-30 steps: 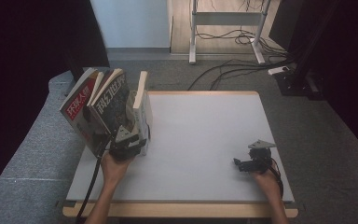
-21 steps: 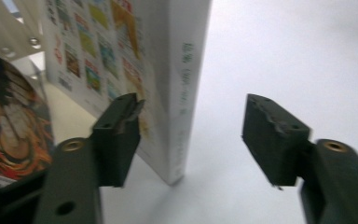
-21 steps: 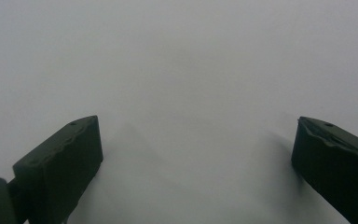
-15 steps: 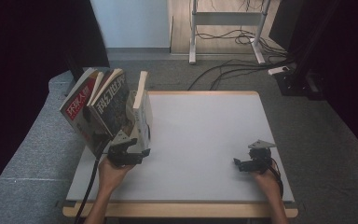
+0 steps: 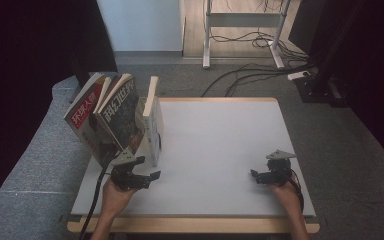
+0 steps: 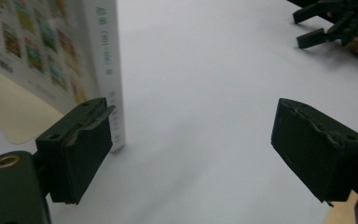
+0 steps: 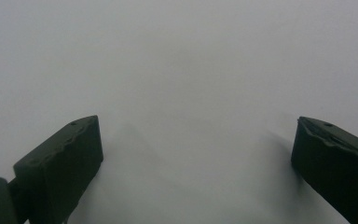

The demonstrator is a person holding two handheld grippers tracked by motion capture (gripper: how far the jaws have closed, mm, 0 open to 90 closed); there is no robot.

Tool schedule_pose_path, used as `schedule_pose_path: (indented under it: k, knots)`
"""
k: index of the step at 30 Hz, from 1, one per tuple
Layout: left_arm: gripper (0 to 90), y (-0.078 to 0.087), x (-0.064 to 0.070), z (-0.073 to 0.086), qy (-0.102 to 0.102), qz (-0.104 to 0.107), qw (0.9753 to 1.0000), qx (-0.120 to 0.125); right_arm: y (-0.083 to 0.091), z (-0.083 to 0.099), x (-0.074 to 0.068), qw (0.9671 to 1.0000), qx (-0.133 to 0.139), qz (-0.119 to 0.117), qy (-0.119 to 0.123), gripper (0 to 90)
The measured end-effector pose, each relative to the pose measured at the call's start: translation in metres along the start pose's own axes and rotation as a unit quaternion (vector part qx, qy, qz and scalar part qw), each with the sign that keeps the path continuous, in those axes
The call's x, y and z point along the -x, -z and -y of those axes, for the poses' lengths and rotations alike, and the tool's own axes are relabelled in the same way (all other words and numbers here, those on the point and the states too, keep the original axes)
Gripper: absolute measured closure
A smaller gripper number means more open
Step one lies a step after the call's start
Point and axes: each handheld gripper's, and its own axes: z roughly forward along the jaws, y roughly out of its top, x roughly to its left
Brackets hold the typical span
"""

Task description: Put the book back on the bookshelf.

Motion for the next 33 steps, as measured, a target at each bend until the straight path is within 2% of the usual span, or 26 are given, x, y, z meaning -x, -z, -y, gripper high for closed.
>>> schedule_pose_path:
  k: [3, 6, 9, 13, 15, 20, 21, 22, 23, 25, 26, 27, 29, 33]
  knots:
    - [9.2, 0.000, 0.003, 0.001, -0.005, 0.001, 1.0000, 0.000, 0.000, 0.000, 0.000, 1.0000, 0.000, 0.000, 0.000, 1.9]
    - [5.6, -0.004, 0.006, 0.006, -0.016, -0.006, 0.9998, -0.005, 0.000, 0.000, 0.000, 1.0000, 0.001, 0.000, 0.000, 2.0]
    - [2.8, -0.007, 0.006, 0.010, -0.018, -0.008, 0.9997, -0.011, 0.000, 0.000, 0.000, 1.0000, 0.001, 0.000, 0.001, 2.2]
    - [0.0, -0.019, 0.004, 0.021, -0.025, -0.025, 0.9988, -0.034, 0.000, 0.000, 0.000, 1.0000, 0.002, 0.000, 0.001, 2.3]
    - [0.0, -0.021, 0.003, 0.024, -0.025, -0.027, 0.9986, -0.037, 0.000, 0.000, 0.000, 1.0000, 0.001, 0.000, 0.001, 2.3]
    - [0.0, -0.035, 0.000, 0.038, -0.026, -0.042, 0.9965, -0.067, 0.000, 0.000, 0.000, 1.0000, 0.002, 0.000, 0.001, 2.3]
    - [0.0, -0.035, 0.000, 0.038, -0.026, -0.042, 0.9965, -0.067, 0.000, 0.000, 0.000, 1.0000, 0.002, 0.000, 0.001, 2.3]
    - [0.0, -0.040, -0.002, 0.041, -0.026, -0.046, 0.9952, -0.082, 0.000, 0.000, -0.001, 1.0000, 0.002, 0.000, 0.001, 2.4]
    - [0.0, -0.040, -0.002, 0.041, -0.026, -0.046, 0.9952, -0.082, 0.000, 0.000, -0.001, 1.0000, 0.002, 0.000, 0.001, 2.4]
    - [0.0, -0.046, -0.004, 0.045, -0.026, -0.048, 0.9933, -0.102, 0.000, 0.000, -0.001, 1.0000, 0.002, 0.001, 0.002, 2.5]
    - [0.0, -0.051, -0.005, 0.048, -0.030, -0.054, 0.9911, -0.118, 0.000, 0.000, -0.001, 1.0000, 0.002, 0.001, 0.002, 2.5]
    - [0.0, -0.051, -0.005, 0.048, -0.030, -0.054, 0.9911, -0.118, 0.000, 0.000, -0.001, 1.0000, 0.002, 0.001, 0.002, 2.5]
    - [0.0, -0.052, -0.003, 0.049, -0.037, -0.063, 0.9896, -0.124, 0.000, 0.000, -0.001, 1.0000, 0.002, 0.001, 0.002, 2.5]
    - [0.0, -0.053, -0.004, 0.049, -0.036, -0.063, 0.9896, -0.124, 0.001, 0.000, -0.001, 1.0000, 0.003, 0.002, 0.002, 2.4]
